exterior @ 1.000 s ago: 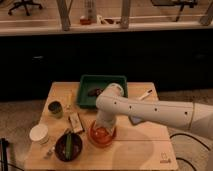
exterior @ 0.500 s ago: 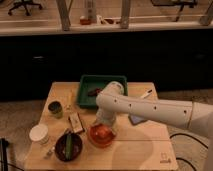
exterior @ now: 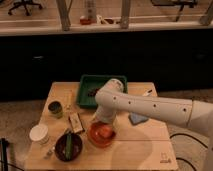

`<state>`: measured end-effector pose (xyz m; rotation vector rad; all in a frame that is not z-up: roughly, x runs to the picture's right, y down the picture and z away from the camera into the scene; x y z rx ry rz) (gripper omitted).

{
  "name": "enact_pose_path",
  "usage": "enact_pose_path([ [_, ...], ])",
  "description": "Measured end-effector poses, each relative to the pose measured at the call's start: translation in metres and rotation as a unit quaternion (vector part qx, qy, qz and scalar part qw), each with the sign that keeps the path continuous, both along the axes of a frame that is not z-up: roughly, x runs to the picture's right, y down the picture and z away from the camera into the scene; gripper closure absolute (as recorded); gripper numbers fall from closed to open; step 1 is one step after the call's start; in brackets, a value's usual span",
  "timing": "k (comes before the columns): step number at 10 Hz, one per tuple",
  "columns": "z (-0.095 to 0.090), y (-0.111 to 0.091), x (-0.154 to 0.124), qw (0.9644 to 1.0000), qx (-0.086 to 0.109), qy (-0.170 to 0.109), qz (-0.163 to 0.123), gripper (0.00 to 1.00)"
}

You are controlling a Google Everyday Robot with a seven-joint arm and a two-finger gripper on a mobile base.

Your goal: Place apple in red bowl

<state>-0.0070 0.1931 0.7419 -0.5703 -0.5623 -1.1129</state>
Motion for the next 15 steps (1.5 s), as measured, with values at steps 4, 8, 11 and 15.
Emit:
enact_pose_path([
  [4, 0.001, -0.005, 0.002, 1.0, 0.002, 0.004, -0.001, 0.2],
  [8, 0.003, -0.007, 0.002, 1.0, 0.001, 0.002, -0.004, 0.2],
  [11, 0.003, -0.01, 0.003, 1.0, 0.0, 0.002, -0.005, 0.2],
  [15, 0.006, -0.013, 0.002, 1.0, -0.003, 0.0, -0.009, 0.2],
])
